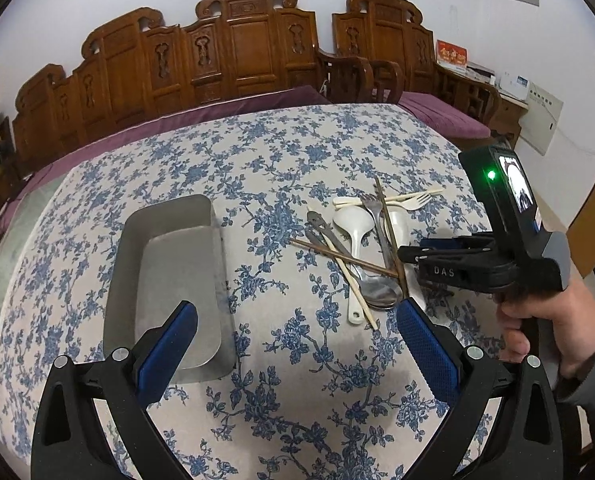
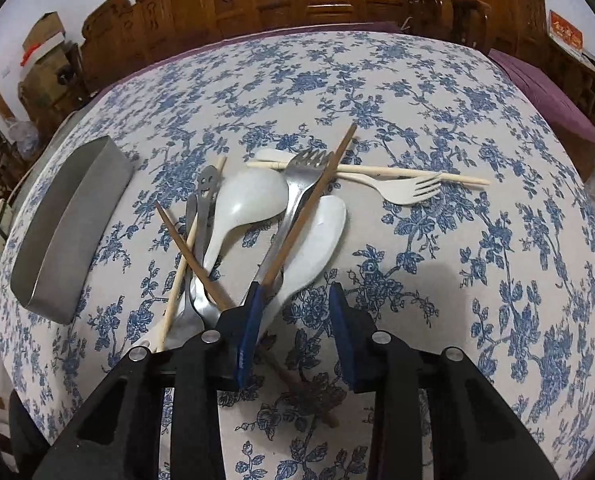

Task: Organize utensils
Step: 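Reach the right gripper into the utensil pile and grasp a white plastic spoon, then lift the white spoon with the right gripper while the left gripper grasps a wooden chopstick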

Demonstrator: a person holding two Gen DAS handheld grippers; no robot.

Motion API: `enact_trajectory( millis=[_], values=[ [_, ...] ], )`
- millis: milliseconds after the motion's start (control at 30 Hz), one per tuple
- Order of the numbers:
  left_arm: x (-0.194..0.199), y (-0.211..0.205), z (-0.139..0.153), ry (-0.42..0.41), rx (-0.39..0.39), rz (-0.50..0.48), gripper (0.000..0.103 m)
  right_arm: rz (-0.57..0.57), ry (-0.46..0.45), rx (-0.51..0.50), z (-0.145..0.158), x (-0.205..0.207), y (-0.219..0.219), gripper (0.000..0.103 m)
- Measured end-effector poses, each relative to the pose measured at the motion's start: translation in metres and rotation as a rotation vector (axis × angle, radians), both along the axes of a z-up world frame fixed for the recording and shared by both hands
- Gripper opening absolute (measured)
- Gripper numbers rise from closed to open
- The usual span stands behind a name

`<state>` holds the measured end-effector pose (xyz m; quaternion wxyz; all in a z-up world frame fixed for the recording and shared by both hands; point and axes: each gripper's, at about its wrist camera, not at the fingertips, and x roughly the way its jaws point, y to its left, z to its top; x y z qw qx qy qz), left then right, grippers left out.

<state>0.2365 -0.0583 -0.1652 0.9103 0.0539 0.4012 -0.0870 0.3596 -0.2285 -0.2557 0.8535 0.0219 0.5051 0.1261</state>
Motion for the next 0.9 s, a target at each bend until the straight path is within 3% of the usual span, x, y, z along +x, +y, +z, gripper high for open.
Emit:
enact_trajectory(
  millis=[67, 133, 333, 733, 900],
  values=[
    [-0.001, 0.001, 0.0, -0.001, 0.001, 0.0, 0.097, -0.009, 0.027, 0.042, -0.001, -0.001, -0.002, 0.028],
    [-0.001, 0.001, 0.001, -0.001, 0.001, 0.003, 0.097, -0.023, 0.046, 0.07, -0.004, -0.002, -0.005, 0.014],
    [-0.002, 0.0, 0.002, -0.003, 0.001, 0.001, 0.097, -0.05, 0.058, 0.104, -0.006, -0.008, -0.011, 0.005],
    [0.02, -0.033, -0.012, 0.042, -0.017, -0.054, 0.097, -0.022, -0.046, 0.051, 0.031, -0.042, -0.044, 0.004],
    [0.038, -0.061, -0.025, 0.081, -0.016, -0.082, 0.085, -0.011, -0.065, 0.031, 0.034, -0.054, -0.059, 0.004]
  ],
)
